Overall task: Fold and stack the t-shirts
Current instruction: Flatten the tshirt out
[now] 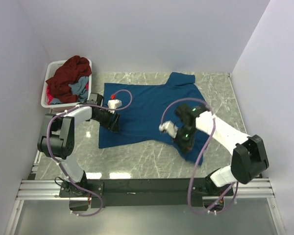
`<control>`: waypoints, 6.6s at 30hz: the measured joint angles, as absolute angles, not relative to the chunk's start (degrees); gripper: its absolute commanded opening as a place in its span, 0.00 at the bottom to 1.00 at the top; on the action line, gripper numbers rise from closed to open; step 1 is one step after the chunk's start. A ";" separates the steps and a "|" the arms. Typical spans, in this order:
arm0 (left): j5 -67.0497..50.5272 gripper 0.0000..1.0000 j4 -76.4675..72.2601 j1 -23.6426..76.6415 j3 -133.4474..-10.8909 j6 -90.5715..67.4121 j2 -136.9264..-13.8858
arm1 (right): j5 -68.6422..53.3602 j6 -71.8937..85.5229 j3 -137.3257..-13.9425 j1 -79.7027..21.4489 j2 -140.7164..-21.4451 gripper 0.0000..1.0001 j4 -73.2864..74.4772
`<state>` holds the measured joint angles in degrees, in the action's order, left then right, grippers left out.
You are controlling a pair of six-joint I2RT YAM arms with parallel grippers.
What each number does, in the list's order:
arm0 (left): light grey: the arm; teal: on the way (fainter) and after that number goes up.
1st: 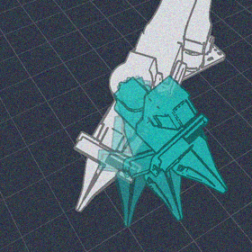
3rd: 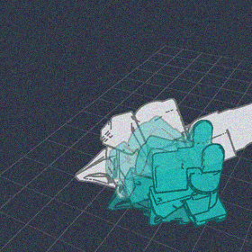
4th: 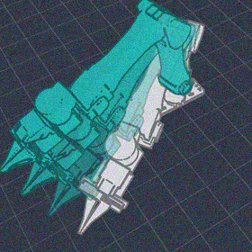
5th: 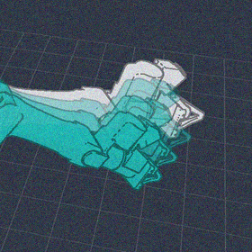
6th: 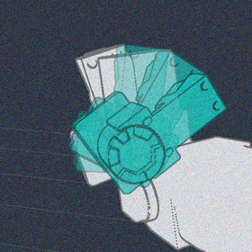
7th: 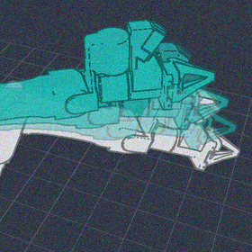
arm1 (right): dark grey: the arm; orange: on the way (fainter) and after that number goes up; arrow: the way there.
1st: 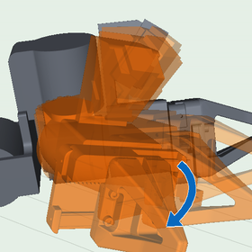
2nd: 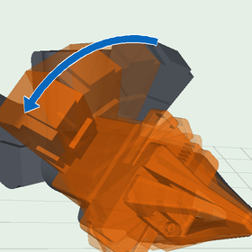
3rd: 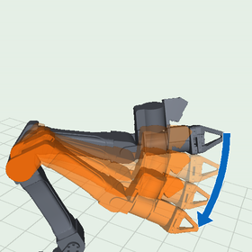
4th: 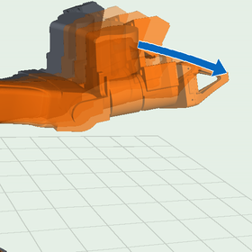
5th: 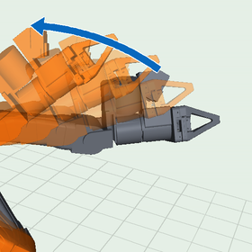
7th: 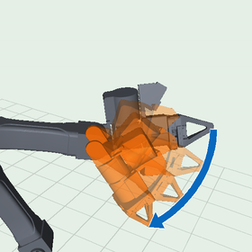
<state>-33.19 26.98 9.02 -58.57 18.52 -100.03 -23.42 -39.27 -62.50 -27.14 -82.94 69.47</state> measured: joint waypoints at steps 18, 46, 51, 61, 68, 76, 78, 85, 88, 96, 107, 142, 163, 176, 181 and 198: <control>-33.52 0.63 31.97 6.98 -58.28 20.32 -94.28 | -23.40 -33.87 -69.12 -18.46 -87.53 0.31 65.10; -15.57 0.55 43.05 14.48 -47.59 31.05 -86.17 | -4.49 -42.68 -64.40 -7.90 -96.97 0.43 61.78; -20.80 0.58 50.00 11.03 -57.58 31.16 -89.84 | -10.50 -39.29 -87.18 -1.80 -102.35 0.33 64.42; -30.04 0.60 37.89 6.57 -81.14 18.04 -104.51 | -13.74 -17.19 -127.44 -0.40 -131.94 0.11 56.53; -32.03 0.60 34.11 6.72 -80.31 10.76 -106.65 | -5.10 -2.26 -128.88 -5.98 -135.55 0.00 37.28; -33.34 0.60 33.12 6.72 -78.70 7.42 -106.76 | -1.58 8.82 -135.66 -13.91 -142.58 0.00 26.50; -33.69 0.60 32.73 6.72 -78.22 6.85 -106.76 | -0.84 11.62 -134.23 -14.24 -143.22 0.00 24.49; -34.30 0.60 32.25 6.74 -76.16 5.58 -106.76 | 0.56 20.60 -131.74 -12.88 -145.05 0.00 21.89; -34.46 0.60 32.34 6.72 -76.14 4.84 -106.74 | 0.40 26.00 -130.45 -12.51 -145.14 0.00 19.55; -34.83 0.60 32.40 6.72 -76.12 3.49 -106.17 | -0.23 44.84 -125.01 -11.73 -145.53 0.00 16.21; -35.24 0.60 32.84 6.74 -76.12 1.87 -103.96 | -3.36 60.40 -124.40 -11.73 -149.08 0.00 13.13; -32.56 0.39 -2.11 23.81 -123.63 -31.73 -142.06 | -32.34 31.77 -105.73 6.74 -119.96 0.00 17.50; -15.05 0.16 -9.37 27.99 -137.91 -47.70 -160.33 | -29.52 20.53 -95.11 6.52 -123.74 0.00 38.89; -13.37 0.09 -7.29 30.02 -138.91 -48.95 -163.13 | -32.40 20.73 -90.94 5.85 -126.28 0.00 45.32; -11.68 0.06 -4.80 29.80 -139.83 -51.72 -163.89 | -33.71 20.21 -87.88 5.43 -124.97 0.00 46.57; -15.11 0.26 -4.67 25.98 -135.28 -59.88 -161.40 | -33.43 17.37 -83.96 5.13 -122.23 0.00 46.70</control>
<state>-15.11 -4.67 25.98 -135.28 -59.88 -161.40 -33.43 17.37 -83.96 5.13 -122.23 46.70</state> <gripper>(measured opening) 0.164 0.006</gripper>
